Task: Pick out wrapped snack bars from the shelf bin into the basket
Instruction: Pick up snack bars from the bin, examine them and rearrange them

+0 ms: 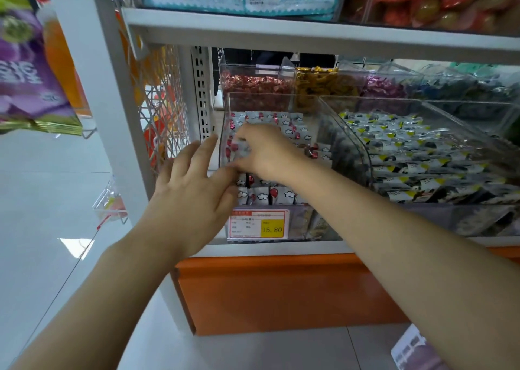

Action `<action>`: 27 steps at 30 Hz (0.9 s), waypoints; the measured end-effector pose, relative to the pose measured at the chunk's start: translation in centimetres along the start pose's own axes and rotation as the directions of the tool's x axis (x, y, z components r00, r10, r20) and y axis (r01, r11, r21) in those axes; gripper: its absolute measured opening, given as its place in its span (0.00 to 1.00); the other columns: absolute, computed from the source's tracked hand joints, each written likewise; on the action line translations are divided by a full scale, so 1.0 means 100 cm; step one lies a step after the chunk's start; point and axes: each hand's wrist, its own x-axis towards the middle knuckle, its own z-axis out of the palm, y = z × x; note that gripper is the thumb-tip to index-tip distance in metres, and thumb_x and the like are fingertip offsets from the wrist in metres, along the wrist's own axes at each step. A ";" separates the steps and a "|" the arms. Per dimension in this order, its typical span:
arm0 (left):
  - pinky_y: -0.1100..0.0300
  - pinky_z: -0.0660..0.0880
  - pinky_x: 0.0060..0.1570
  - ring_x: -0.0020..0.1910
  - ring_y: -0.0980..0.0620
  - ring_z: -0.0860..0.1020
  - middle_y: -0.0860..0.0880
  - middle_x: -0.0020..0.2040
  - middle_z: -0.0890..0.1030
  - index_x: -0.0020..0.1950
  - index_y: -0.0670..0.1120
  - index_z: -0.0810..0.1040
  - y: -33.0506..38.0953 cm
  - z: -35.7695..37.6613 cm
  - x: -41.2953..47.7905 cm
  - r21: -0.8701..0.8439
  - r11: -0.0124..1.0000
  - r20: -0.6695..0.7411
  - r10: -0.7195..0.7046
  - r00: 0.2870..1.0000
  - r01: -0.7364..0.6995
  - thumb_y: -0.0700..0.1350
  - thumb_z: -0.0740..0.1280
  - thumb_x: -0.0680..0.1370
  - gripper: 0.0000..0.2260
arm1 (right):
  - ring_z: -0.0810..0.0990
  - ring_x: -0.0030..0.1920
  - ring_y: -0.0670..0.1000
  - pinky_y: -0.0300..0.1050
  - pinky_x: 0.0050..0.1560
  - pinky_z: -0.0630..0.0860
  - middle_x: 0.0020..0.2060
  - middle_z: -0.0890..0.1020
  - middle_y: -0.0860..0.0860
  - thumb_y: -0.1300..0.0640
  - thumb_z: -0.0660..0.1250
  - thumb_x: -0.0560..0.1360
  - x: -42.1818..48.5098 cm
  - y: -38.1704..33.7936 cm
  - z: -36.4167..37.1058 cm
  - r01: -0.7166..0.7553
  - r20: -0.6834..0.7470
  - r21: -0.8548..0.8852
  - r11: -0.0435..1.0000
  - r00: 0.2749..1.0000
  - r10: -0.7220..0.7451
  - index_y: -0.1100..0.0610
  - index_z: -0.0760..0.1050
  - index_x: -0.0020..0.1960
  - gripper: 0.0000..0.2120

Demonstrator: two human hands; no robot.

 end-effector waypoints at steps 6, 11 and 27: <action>0.45 0.58 0.66 0.70 0.42 0.61 0.45 0.70 0.67 0.61 0.46 0.73 -0.009 -0.013 0.011 -0.161 0.985 -0.148 -0.084 0.985 0.060 0.40 0.58 0.78 0.13 | 0.76 0.54 0.53 0.52 0.54 0.74 0.49 0.79 0.50 0.54 0.65 0.75 0.000 0.005 0.003 0.021 0.072 -0.090 0.996 0.997 -0.015 0.53 0.77 0.48 0.05; 0.50 0.59 0.65 0.69 0.43 0.62 0.47 0.69 0.70 0.66 0.47 0.71 -0.011 -0.008 0.017 -0.217 0.972 -0.124 -0.118 0.985 0.089 0.40 0.57 0.79 0.16 | 0.65 0.65 0.56 0.57 0.63 0.66 0.57 0.78 0.52 0.57 0.57 0.77 -0.001 0.011 0.010 0.037 0.125 -0.246 0.968 0.992 -0.006 0.51 0.80 0.54 0.14; 0.53 0.63 0.66 0.66 0.45 0.68 0.45 0.64 0.74 0.64 0.44 0.74 -0.012 -0.009 0.025 -0.298 0.953 -0.200 -0.115 0.973 0.052 0.36 0.59 0.78 0.15 | 0.69 0.57 0.51 0.46 0.54 0.67 0.47 0.74 0.46 0.57 0.67 0.75 0.034 0.014 0.008 0.107 -0.262 -0.339 0.935 0.944 -0.203 0.53 0.79 0.45 0.03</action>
